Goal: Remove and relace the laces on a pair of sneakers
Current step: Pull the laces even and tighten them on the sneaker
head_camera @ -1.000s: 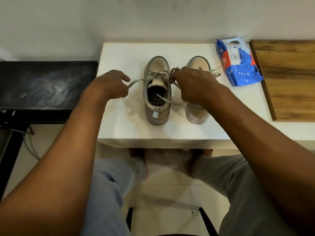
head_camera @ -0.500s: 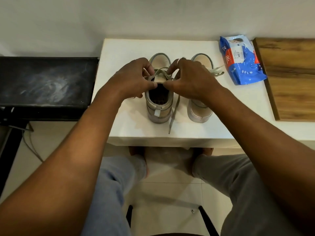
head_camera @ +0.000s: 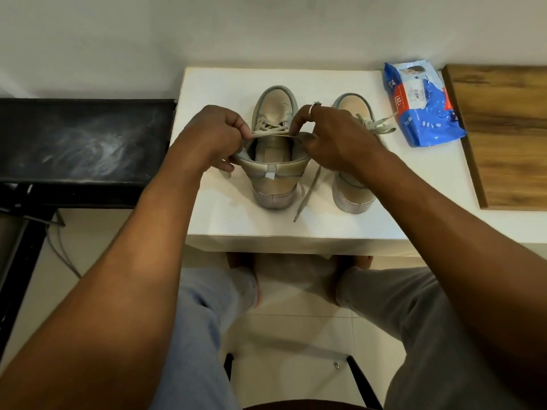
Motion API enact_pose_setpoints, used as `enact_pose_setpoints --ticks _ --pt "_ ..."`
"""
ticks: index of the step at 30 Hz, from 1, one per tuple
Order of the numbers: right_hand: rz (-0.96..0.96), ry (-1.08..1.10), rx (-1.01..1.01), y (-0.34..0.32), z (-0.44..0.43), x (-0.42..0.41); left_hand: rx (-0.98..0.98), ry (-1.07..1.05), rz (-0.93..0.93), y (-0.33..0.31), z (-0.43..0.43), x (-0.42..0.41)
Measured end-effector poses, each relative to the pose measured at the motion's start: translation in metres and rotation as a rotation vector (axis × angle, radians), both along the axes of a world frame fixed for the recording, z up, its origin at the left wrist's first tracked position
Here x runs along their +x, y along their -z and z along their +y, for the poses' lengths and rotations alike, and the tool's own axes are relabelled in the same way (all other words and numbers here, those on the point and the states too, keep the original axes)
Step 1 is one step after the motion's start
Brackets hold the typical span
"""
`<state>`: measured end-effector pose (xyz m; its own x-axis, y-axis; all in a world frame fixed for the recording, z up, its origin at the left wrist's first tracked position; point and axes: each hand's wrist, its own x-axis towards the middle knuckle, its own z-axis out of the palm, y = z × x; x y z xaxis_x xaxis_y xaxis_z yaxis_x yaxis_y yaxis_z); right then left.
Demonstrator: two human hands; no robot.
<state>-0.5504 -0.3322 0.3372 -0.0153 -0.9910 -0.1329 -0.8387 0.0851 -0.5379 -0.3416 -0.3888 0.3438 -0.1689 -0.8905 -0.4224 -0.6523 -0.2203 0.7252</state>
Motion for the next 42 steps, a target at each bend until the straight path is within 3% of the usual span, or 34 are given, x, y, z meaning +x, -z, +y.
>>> enact_pose_setpoints --ticks 4,8,15,18,21,26,33,42 --pt "0.073 -0.073 -0.123 0.002 0.003 0.000 -0.125 0.126 -0.028 0.000 0.010 -0.001" --pt "0.386 -0.196 -0.232 0.002 0.003 0.013 -0.203 0.187 -0.088 0.000 0.014 -0.013" --pt "0.678 -0.169 -0.173 0.007 -0.010 0.041 -0.207 0.153 -0.034 0.000 0.014 -0.024" --pt "0.713 -0.144 -0.159 0.010 -0.011 0.047 -0.218 0.164 -0.025 0.002 0.013 -0.023" --pt "0.653 -0.183 -0.222 0.011 -0.014 0.044 -0.228 0.181 -0.063 0.005 0.011 -0.022" --pt "0.352 -0.098 -0.356 0.011 -0.019 0.031 -0.198 0.288 -0.203 0.008 0.009 -0.027" --pt "0.281 -0.053 -0.359 0.012 -0.020 0.029 -0.412 0.068 -0.235 0.011 0.012 -0.040" --pt "0.008 -0.074 -0.295 0.015 -0.025 0.016 -0.532 0.053 -0.358 0.013 0.006 -0.041"
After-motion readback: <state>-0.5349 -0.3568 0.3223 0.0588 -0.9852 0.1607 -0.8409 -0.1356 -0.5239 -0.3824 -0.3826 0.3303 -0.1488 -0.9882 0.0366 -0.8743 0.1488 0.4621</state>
